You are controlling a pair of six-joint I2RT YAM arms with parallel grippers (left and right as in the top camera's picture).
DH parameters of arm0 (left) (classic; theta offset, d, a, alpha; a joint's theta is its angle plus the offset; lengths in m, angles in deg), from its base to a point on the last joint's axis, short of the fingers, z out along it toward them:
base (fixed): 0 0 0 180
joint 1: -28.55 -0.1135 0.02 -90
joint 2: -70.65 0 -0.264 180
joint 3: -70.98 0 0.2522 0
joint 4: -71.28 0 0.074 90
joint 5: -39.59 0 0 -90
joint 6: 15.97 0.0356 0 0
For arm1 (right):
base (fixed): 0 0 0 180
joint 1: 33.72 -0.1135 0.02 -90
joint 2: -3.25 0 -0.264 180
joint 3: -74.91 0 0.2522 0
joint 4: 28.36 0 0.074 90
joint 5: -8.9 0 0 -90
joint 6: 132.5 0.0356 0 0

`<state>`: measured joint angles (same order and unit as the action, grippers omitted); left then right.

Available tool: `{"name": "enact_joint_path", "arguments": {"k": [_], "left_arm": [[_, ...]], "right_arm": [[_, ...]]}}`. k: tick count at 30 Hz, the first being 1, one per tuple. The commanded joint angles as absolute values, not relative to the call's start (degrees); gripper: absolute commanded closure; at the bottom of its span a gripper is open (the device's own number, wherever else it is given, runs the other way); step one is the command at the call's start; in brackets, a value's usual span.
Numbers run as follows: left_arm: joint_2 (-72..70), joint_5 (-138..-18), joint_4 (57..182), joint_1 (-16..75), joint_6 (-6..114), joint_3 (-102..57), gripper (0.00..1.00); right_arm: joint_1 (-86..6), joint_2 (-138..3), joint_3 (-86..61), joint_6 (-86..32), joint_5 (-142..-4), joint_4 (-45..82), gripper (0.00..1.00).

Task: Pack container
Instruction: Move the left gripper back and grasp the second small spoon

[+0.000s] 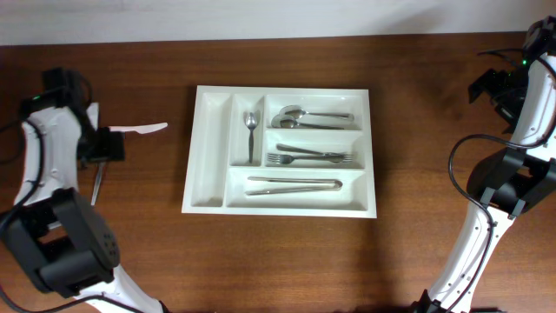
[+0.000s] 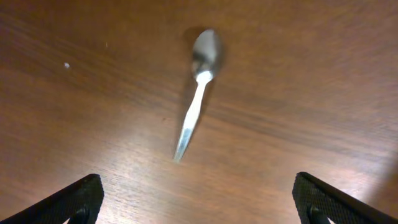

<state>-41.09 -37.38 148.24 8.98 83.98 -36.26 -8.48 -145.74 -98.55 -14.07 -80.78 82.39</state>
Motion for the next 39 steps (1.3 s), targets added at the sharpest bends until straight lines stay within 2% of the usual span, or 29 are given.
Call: {"name": "enact_joint_path", "arguments": {"k": [1,9,16,39], "left_arm": [[-40.02,-41.73,146.04,7.62,89.43,-33.66,0.01],[-40.02,-42.34,140.94,5.09,91.52,-29.74,0.01],[-41.79,-47.82,139.26,2.97,91.63,-28.91,0.01],[-53.16,-49.29,136.62,2.86,92.14,-28.91,0.01]], "right_arm": [[-8.57,-144.15,-99.55,-14.20,-80.67,82.50,0.01],[-8.57,-144.15,-99.55,-14.20,-80.65,82.50,0.01],[-8.57,-144.15,-99.55,-14.20,-80.65,82.50,0.01],[-8.57,-144.15,-99.55,-14.20,-80.65,82.50,0.01]]}}
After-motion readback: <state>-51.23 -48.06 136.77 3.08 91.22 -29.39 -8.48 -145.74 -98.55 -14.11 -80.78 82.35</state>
